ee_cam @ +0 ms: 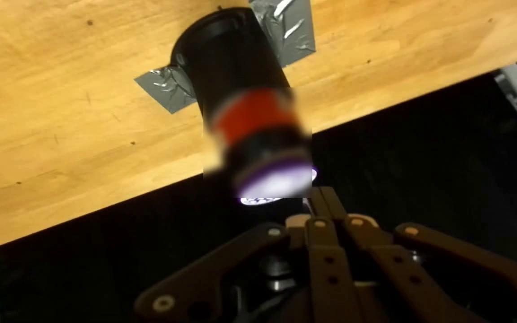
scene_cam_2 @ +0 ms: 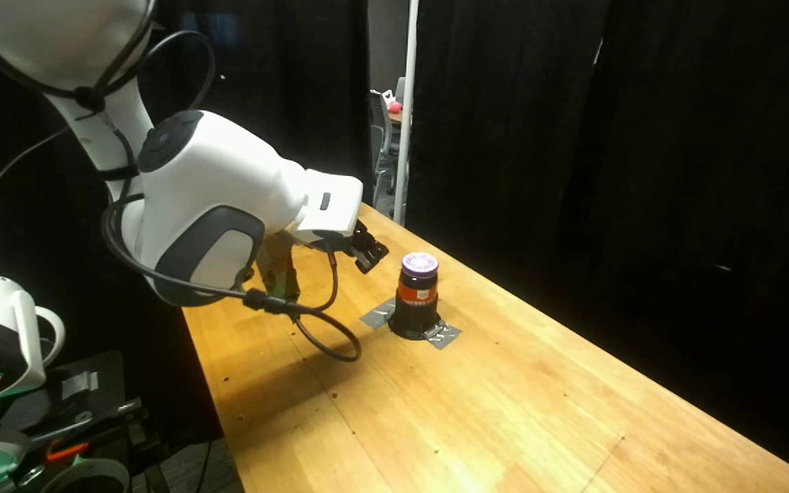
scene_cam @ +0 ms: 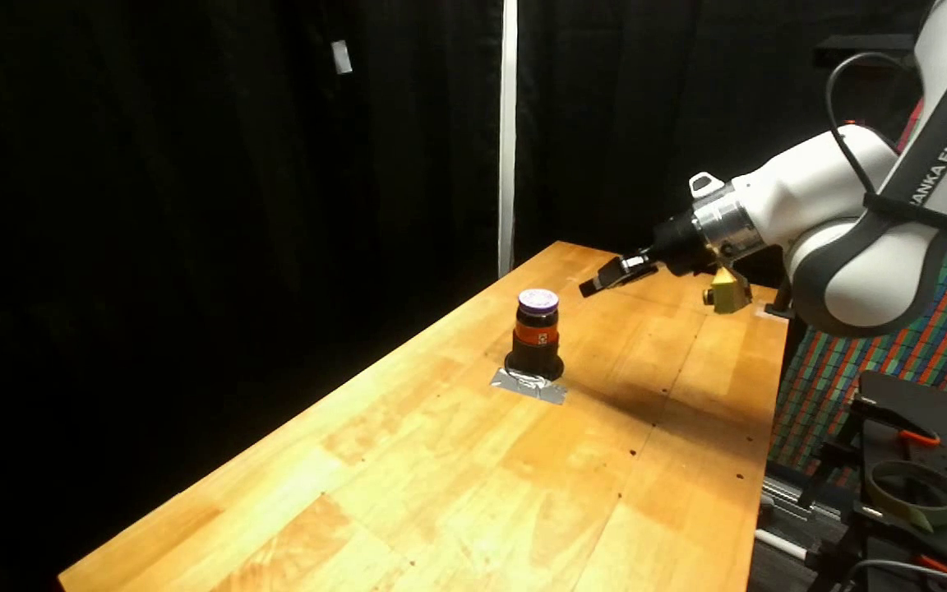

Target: Put the rubber band on the cup

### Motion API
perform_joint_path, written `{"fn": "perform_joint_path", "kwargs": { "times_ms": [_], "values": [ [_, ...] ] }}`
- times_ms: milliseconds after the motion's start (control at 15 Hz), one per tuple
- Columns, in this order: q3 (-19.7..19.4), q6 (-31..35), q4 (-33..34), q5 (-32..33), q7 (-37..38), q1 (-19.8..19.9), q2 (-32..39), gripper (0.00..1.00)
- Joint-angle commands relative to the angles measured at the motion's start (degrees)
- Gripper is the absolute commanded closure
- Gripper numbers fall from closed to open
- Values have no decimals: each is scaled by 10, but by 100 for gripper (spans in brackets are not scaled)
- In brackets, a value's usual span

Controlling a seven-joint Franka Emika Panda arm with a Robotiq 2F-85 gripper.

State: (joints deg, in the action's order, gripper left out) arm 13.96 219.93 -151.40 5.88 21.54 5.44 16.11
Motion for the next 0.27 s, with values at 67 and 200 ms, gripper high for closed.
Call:
{"fn": "perform_joint_path", "kwargs": {
  "times_ms": [67, 200],
  "values": [
    [-9, 59, -32, 60, 75, 16, 12, 74],
    [-16, 54, -24, 41, 52, -2, 20, 99]
  ]
}}
